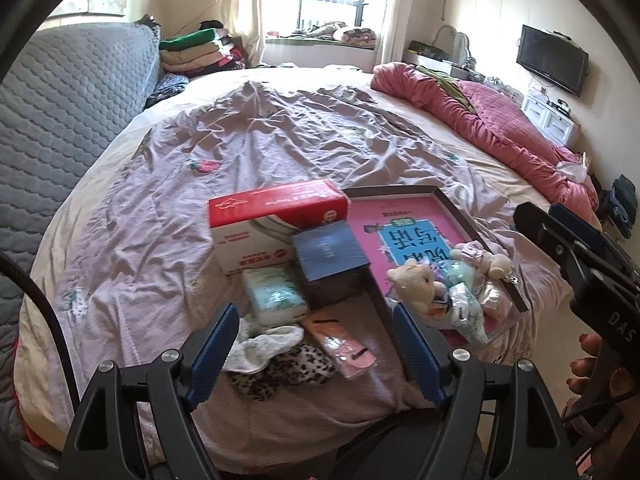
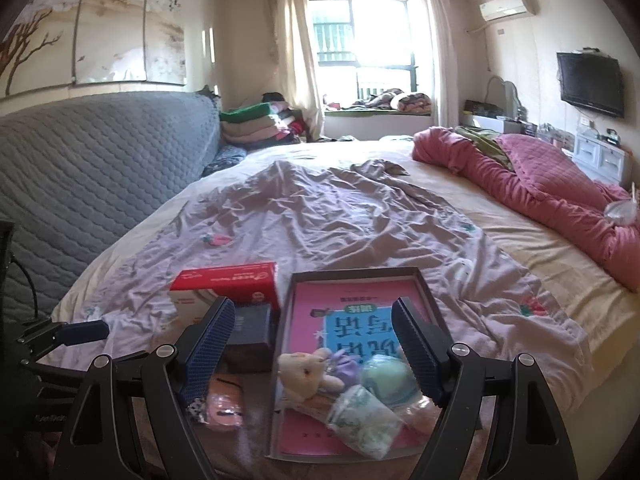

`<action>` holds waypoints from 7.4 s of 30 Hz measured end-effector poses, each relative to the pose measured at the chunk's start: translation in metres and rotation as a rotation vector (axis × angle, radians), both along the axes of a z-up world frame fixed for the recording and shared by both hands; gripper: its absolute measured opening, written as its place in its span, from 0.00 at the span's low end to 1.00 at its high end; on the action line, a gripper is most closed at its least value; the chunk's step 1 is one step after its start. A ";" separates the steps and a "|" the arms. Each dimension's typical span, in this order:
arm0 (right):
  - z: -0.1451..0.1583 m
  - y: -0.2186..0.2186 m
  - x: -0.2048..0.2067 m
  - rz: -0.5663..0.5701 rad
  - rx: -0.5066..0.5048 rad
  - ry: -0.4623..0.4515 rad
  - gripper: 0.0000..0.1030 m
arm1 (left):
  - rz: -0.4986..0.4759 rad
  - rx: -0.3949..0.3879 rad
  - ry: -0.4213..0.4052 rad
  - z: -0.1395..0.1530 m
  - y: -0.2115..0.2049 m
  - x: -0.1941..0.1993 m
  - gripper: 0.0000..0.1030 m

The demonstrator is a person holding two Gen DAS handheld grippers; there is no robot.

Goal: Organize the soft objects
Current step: 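Move both open tools back toward the pile beside the tray, then grasp the pink clear bag with the right tool while the left tool reaches toward the white floral cloth, then grasp the white floral cloth with the left tool while the right tool lifts the pink bag, then carry the floral cloth with the left tool while the right tool carries the pink bag over the tray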

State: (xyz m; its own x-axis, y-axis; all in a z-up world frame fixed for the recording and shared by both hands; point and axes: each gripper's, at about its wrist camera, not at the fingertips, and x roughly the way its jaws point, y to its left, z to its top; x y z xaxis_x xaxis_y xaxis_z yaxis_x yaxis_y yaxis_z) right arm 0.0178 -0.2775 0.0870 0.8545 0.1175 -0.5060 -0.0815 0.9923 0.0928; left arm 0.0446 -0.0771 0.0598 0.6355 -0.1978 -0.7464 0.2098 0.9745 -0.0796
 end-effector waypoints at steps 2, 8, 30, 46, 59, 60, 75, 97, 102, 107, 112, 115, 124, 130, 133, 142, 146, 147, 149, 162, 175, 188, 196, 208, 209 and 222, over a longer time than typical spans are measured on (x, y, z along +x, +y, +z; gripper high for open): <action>0.000 0.005 0.000 0.014 -0.005 0.001 0.80 | 0.016 -0.001 0.003 0.000 0.007 0.000 0.76; 0.000 0.018 0.002 0.045 -0.011 0.008 0.80 | 0.062 -0.009 0.002 0.001 0.034 0.004 0.76; -0.015 0.047 0.008 0.154 -0.036 0.056 0.80 | 0.224 -0.056 0.070 -0.019 0.123 0.015 0.76; -0.083 0.095 0.011 0.350 -0.300 0.238 0.80 | 0.172 -0.077 0.177 -0.065 0.105 0.024 0.76; -0.142 0.117 0.024 0.436 -0.475 0.352 0.80 | 0.161 -0.089 0.223 -0.090 0.100 0.039 0.76; -0.144 0.120 0.023 0.438 -0.510 0.337 0.80 | 0.161 -0.092 0.231 -0.092 0.100 0.041 0.76; -0.168 0.120 0.057 0.439 -0.518 0.327 0.40 | 0.163 -0.164 0.310 -0.122 0.105 0.071 0.76; -0.176 0.117 0.093 0.408 -0.299 0.444 0.19 | 0.068 -0.225 0.302 -0.133 0.102 0.083 0.13; -0.163 0.110 0.089 0.417 -0.196 0.431 0.17 | 0.034 -0.217 0.254 -0.125 0.098 0.078 0.07; -0.154 0.105 0.081 0.428 -0.107 0.423 0.17 | 0.027 -0.234 0.224 -0.116 0.100 0.072 0.06; -0.147 0.102 0.079 0.421 -0.078 0.408 0.17 | 0.036 -0.253 0.232 -0.118 0.104 0.071 0.06; -0.146 0.101 0.079 0.415 -0.072 0.408 0.17 | 0.054 -0.286 0.238 -0.118 0.112 0.069 0.06; -0.133 0.096 0.074 0.401 -0.047 0.377 0.17 | 0.112 -0.287 0.165 -0.095 0.124 0.057 0.04; -0.124 0.091 0.074 0.383 -0.003 0.366 0.17 | 0.091 -0.238 0.142 -0.083 0.112 0.050 0.03; -0.125 0.091 0.073 0.384 0.013 0.369 0.17 | 0.102 -0.235 0.168 -0.089 0.111 0.050 0.04; -0.121 0.086 0.071 0.382 0.044 0.358 0.17 | 0.151 -0.270 0.305 -0.122 0.128 0.060 0.55; -0.123 0.085 0.072 0.385 0.059 0.366 0.17 | 0.153 -0.230 0.345 -0.137 0.123 0.064 0.55; -0.123 0.085 0.072 0.386 0.059 0.367 0.17 | 0.152 -0.240 0.353 -0.140 0.124 0.065 0.55; -0.123 0.086 0.072 0.386 0.055 0.367 0.17 | 0.150 -0.259 0.358 -0.143 0.125 0.066 0.48; -0.116 0.080 0.068 0.365 0.083 0.353 0.17 | 0.174 -0.303 0.251 -0.111 0.136 0.051 0.14; -0.085 0.069 0.055 0.355 0.130 0.290 0.17 | 0.120 -0.188 0.116 -0.041 0.091 0.029 0.14; -0.044 0.039 0.038 0.297 0.187 0.206 0.18 | 0.044 -0.135 0.021 0.008 0.040 0.012 0.14; -0.023 0.014 0.027 0.256 0.211 0.161 0.18 | 0.002 -0.116 -0.009 0.024 0.018 0.006 0.14; -0.007 -0.035 0.017 0.156 0.225 0.116 0.18 | -0.042 -0.099 -0.027 0.038 -0.008 0.001 0.14; -0.006 -0.039 0.015 0.143 0.226 0.113 0.18 | -0.047 -0.097 -0.027 0.039 -0.011 0.000 0.14; -0.002 -0.097 -0.001 0.017 0.262 0.067 0.18 | -0.119 -0.069 -0.036 0.041 -0.052 -0.006 0.14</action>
